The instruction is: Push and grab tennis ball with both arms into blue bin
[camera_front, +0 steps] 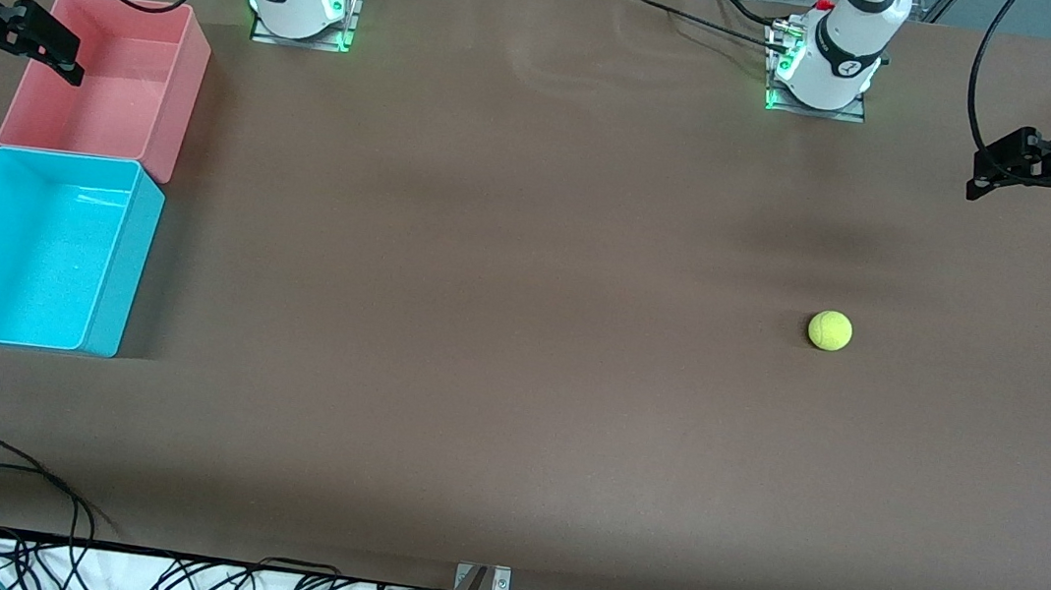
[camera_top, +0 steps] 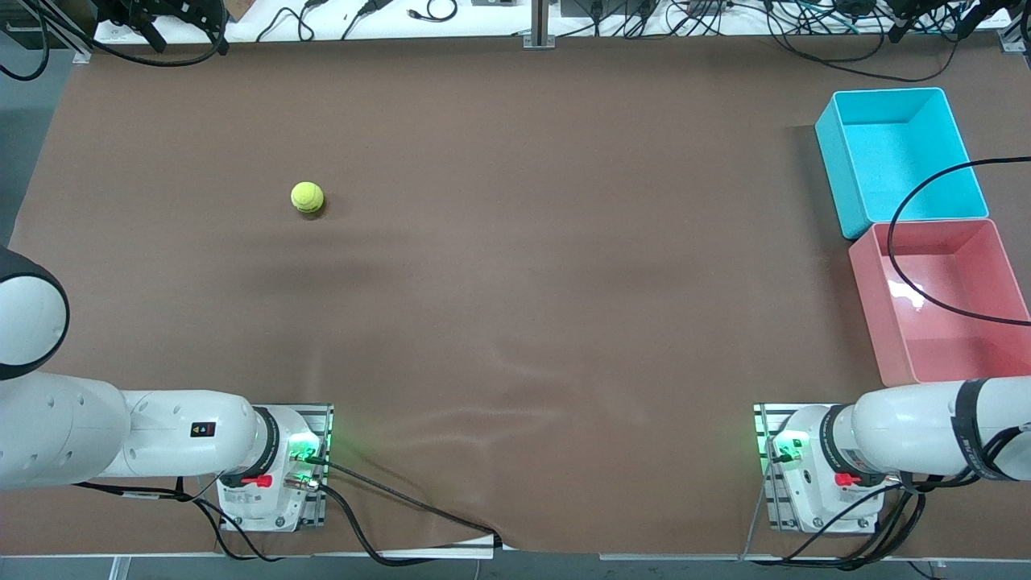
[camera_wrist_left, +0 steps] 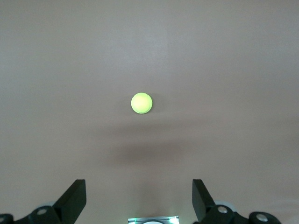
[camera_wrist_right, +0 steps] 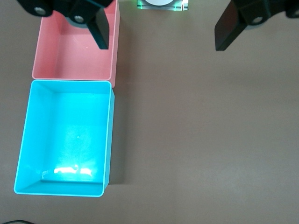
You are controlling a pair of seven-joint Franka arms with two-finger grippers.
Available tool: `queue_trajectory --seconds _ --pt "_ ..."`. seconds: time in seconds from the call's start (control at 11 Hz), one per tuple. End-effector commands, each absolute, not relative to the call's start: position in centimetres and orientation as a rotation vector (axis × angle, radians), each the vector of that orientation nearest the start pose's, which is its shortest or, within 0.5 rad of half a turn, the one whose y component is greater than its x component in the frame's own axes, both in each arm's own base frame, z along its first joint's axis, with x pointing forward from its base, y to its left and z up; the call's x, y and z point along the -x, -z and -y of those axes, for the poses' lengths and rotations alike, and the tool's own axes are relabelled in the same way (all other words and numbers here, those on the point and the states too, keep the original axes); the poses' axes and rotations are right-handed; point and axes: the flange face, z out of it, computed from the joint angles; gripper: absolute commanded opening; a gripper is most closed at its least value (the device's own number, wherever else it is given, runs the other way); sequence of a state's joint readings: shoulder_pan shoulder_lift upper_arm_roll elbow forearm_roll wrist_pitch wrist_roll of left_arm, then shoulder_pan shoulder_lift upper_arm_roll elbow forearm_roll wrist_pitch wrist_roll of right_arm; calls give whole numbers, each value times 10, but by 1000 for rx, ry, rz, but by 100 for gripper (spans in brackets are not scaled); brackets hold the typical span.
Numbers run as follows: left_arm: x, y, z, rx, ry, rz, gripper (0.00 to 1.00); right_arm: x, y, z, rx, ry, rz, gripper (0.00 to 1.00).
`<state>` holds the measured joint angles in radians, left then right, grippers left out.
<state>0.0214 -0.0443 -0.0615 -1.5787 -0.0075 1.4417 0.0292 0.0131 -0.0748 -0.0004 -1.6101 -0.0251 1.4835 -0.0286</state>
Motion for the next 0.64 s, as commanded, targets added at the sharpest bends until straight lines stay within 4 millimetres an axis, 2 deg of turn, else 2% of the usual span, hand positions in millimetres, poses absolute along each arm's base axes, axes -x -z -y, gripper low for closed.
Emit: queue_trajectory --seconds 0.0,0.55 --pt "-527 -640 27 3152 -153 -136 100 -518 -643 -2 3181 -66 50 100" --pt "-527 -640 31 3146 -153 -150 100 -518 -643 -1 3181 -66 47 100"
